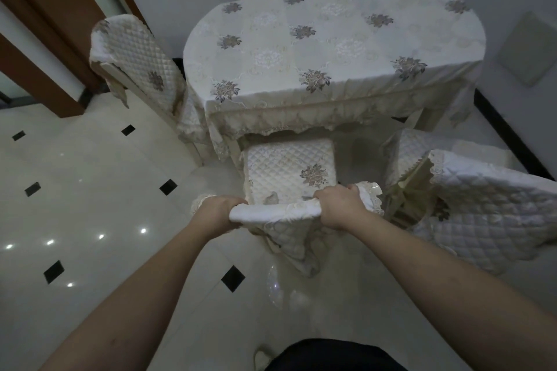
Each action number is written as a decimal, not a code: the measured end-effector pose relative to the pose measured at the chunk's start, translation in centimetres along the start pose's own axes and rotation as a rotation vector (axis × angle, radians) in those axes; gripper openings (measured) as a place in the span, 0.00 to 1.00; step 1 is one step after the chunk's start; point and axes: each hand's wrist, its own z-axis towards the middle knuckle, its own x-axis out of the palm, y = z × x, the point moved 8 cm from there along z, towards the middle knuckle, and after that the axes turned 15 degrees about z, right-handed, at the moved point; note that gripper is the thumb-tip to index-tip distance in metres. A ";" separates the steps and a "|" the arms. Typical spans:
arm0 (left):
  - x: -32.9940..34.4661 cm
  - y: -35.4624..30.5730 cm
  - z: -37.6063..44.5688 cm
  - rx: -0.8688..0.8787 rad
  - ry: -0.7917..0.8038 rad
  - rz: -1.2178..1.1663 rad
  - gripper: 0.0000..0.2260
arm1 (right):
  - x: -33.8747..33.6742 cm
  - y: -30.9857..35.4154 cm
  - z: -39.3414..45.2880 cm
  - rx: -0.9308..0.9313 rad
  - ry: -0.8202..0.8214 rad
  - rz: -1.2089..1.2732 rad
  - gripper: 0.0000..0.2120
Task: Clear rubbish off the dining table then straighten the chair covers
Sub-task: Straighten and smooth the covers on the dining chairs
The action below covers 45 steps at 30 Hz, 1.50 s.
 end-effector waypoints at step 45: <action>-7.1 9.6 15.2 0.055 -0.280 -0.175 0.08 | -7.4 0.8 17.6 0.083 0.069 -0.046 0.26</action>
